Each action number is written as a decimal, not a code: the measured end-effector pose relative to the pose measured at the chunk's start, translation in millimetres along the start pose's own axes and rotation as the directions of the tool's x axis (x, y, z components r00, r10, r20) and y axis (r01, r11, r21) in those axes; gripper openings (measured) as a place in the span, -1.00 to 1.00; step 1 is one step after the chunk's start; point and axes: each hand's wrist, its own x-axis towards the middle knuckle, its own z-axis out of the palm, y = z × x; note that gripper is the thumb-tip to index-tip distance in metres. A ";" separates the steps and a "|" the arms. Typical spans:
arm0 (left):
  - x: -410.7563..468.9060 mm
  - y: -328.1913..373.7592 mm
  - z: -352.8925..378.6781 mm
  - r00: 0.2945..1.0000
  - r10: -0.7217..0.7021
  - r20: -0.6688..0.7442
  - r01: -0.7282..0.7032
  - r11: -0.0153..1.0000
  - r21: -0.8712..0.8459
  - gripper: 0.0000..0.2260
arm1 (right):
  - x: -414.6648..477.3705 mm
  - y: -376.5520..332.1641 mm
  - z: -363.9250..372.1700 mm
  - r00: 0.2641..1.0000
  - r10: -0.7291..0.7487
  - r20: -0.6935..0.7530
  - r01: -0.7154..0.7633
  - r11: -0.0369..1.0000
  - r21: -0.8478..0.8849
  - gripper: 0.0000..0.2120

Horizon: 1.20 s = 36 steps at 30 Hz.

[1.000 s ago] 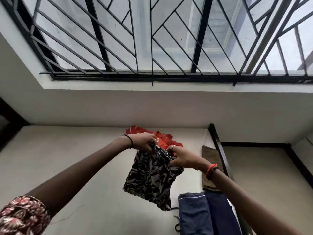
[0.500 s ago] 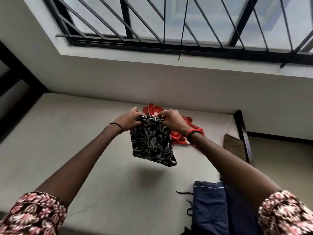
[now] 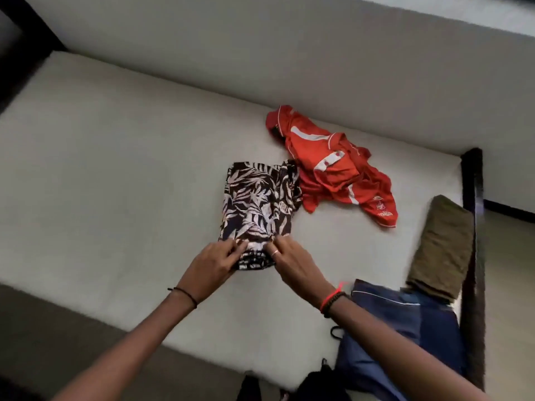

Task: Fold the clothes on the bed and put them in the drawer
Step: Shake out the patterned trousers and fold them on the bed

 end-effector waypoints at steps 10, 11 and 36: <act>-136.3 76.2 219.0 0.846 -0.071 0.528 0.222 0.948 -0.227 -0.08 | -141.7 -25.9 214.0 0.934 0.024 0.355 -0.034 0.999 0.022 -0.75; -143.4 82.9 224.9 0.828 -0.077 0.555 0.254 0.935 -0.248 -0.05 | -151.0 -27.6 219.5 0.926 0.048 0.374 -0.065 0.997 0.034 -0.73; 66.8 12.3 214.7 0.745 -0.550 0.376 0.631 0.399 -0.666 -0.47 | 77.8 183.7 171.6 0.819 0.548 0.169 -0.567 0.730 0.382 -0.49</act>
